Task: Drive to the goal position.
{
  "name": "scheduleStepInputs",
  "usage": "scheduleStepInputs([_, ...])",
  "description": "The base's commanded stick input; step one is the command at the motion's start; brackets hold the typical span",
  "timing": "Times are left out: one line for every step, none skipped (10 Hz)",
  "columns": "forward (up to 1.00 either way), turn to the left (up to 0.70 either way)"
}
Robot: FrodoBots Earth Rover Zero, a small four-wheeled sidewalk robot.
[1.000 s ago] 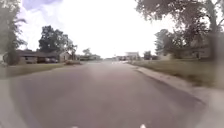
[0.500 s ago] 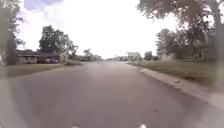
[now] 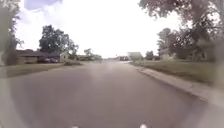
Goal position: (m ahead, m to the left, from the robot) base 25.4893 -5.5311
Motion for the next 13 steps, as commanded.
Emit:
scheduleStepInputs([1.0,-0.39])
scheduleStepInputs([1.0,-0.4])
scheduleStepInputs([1.0,-0.4])
scheduleStepInputs([1.0,-0.4])
scheduleStepInputs([1.0,-0.4])
scheduleStepInputs([1.0,-0.22])
scheduleStepInputs([1.0,0.0])
scheduleStepInputs([1.0,0.0])
scheduleStepInputs([1.0,0.0])
scheduleStepInputs([1.0,0.0])
scheduleStepInputs([1.0,0.0])
scheduleStepInputs([1.0,0.0])
scheduleStepInputs([1.0,0.0])
